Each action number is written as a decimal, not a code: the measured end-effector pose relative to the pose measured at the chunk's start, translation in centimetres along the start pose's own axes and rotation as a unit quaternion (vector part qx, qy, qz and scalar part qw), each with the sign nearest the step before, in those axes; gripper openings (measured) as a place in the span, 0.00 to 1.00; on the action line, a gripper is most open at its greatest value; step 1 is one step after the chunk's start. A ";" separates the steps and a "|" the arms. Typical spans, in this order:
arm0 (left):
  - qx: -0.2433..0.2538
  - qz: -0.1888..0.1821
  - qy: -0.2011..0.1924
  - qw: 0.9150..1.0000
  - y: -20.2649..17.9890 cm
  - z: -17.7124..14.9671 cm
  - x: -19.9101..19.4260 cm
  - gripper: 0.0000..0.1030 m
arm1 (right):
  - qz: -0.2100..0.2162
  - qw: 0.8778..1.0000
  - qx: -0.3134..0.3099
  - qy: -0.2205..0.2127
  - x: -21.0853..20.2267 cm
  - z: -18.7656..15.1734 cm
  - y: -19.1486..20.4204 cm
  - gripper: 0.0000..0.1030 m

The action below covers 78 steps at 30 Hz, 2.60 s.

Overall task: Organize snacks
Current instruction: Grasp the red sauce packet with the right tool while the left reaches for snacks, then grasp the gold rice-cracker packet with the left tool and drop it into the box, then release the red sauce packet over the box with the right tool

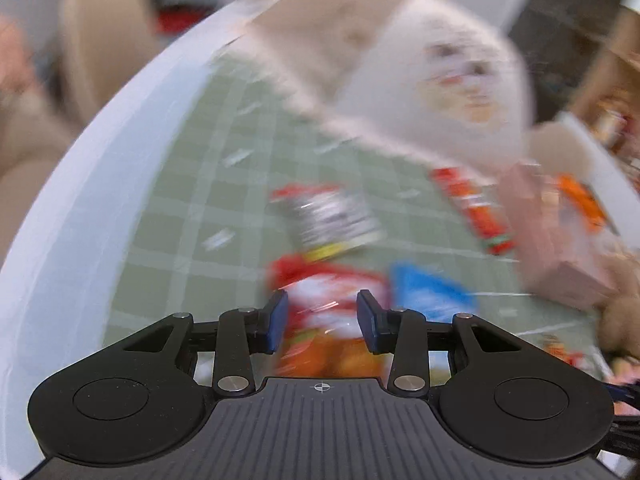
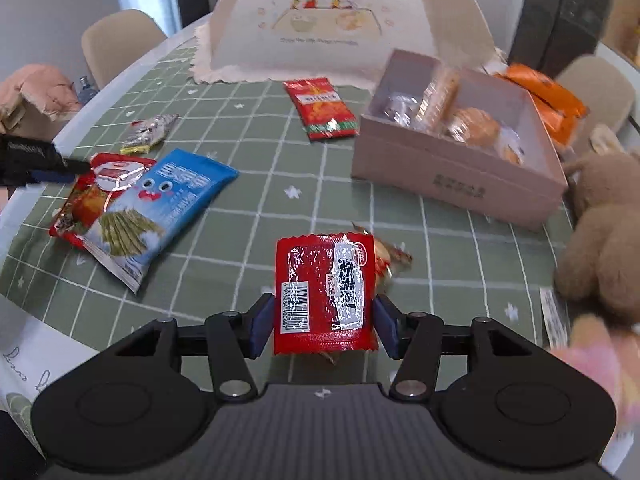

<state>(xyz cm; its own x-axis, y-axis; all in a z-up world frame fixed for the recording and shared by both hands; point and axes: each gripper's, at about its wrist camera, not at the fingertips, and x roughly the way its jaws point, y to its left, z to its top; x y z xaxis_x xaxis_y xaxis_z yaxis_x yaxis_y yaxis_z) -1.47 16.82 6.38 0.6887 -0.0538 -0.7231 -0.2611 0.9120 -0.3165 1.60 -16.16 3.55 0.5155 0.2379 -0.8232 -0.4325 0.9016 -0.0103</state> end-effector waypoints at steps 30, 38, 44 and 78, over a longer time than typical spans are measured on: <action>0.268 -0.159 0.136 0.940 -23.5 -5.9 6.3 0.39 | -0.096 0.989 0.098 -0.062 -5.9 -2.1 -8.5 0.54; 0.192 -0.156 0.117 0.962 -18.8 -3.8 3.0 0.39 | -0.058 0.993 0.096 -0.044 -4.7 -2.6 -5.9 0.54; 0.159 -0.237 0.089 0.954 -18.9 -1.1 -0.8 0.39 | -0.048 0.994 0.089 -0.051 -5.6 -2.9 -4.3 0.54; -0.059 -0.056 0.024 0.996 -3.3 1.1 1.4 0.40 | -0.025 0.986 0.049 -0.155 -3.4 15.1 -7.3 0.75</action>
<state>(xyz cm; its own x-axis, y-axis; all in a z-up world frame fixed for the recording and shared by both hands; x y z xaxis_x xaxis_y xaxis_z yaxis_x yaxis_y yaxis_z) 1.10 14.23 7.10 0.6861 -0.1743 -0.7063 -0.2636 0.8453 -0.4647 14.18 -18.14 14.97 0.7427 0.2774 -0.6095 -0.3343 0.9422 0.0215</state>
